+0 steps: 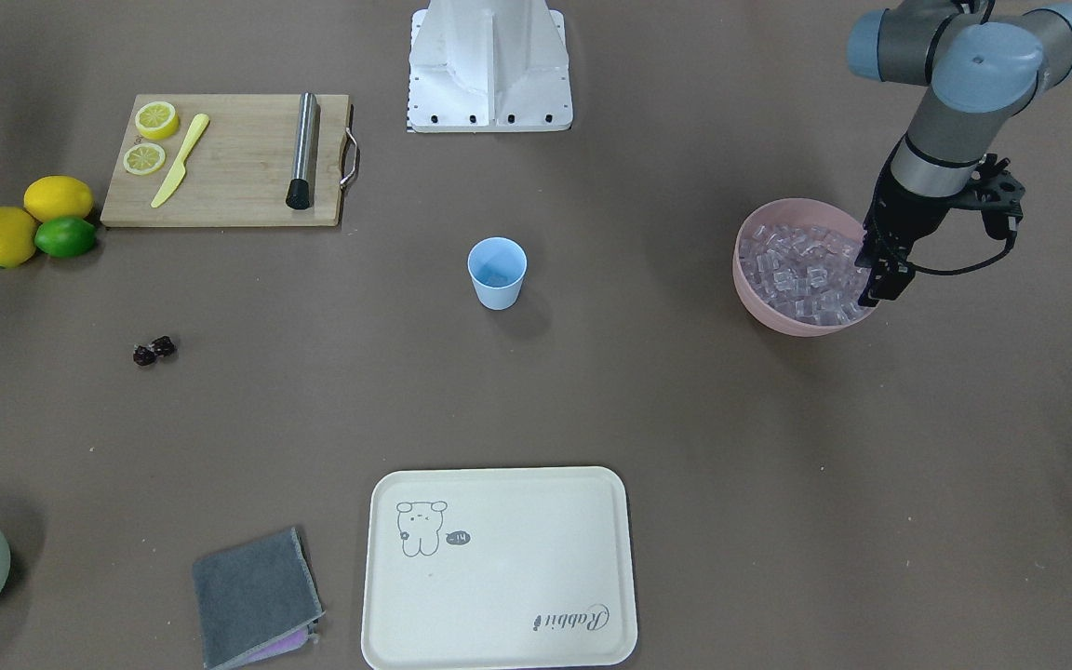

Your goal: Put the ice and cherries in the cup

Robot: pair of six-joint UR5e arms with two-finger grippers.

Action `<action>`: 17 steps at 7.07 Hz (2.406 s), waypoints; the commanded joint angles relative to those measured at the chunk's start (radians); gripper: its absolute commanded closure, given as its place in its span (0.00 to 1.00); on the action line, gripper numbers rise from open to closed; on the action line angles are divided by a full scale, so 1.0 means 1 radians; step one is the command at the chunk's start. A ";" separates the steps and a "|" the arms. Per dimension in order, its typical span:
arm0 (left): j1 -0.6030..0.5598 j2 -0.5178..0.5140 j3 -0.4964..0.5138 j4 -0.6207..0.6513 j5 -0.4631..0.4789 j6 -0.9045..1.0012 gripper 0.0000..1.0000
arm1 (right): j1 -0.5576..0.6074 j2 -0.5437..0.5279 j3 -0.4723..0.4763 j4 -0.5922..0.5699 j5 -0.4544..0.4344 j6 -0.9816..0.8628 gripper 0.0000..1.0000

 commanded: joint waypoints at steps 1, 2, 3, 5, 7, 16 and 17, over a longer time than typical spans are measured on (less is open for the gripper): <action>0.002 0.005 0.004 0.000 -0.001 0.003 0.33 | 0.003 0.000 0.001 0.000 -0.001 0.010 0.00; 0.002 0.005 0.012 0.000 -0.002 0.013 0.33 | 0.006 -0.003 0.001 0.000 -0.001 0.011 0.00; 0.002 0.003 0.011 0.000 -0.010 0.012 0.37 | 0.017 -0.004 0.005 0.000 0.009 0.013 0.00; 0.004 0.008 0.000 0.000 -0.022 0.006 0.71 | 0.021 -0.006 0.005 -0.001 0.009 0.016 0.00; 0.002 0.012 -0.002 0.003 -0.022 0.010 1.00 | 0.027 -0.010 0.005 -0.001 0.012 0.016 0.00; 0.217 -0.577 -0.090 0.442 -0.070 0.012 1.00 | 0.027 -0.015 -0.015 -0.004 0.019 0.008 0.00; 0.273 -0.648 -0.041 0.442 0.008 0.014 1.00 | 0.027 -0.029 -0.013 -0.003 0.021 0.007 0.00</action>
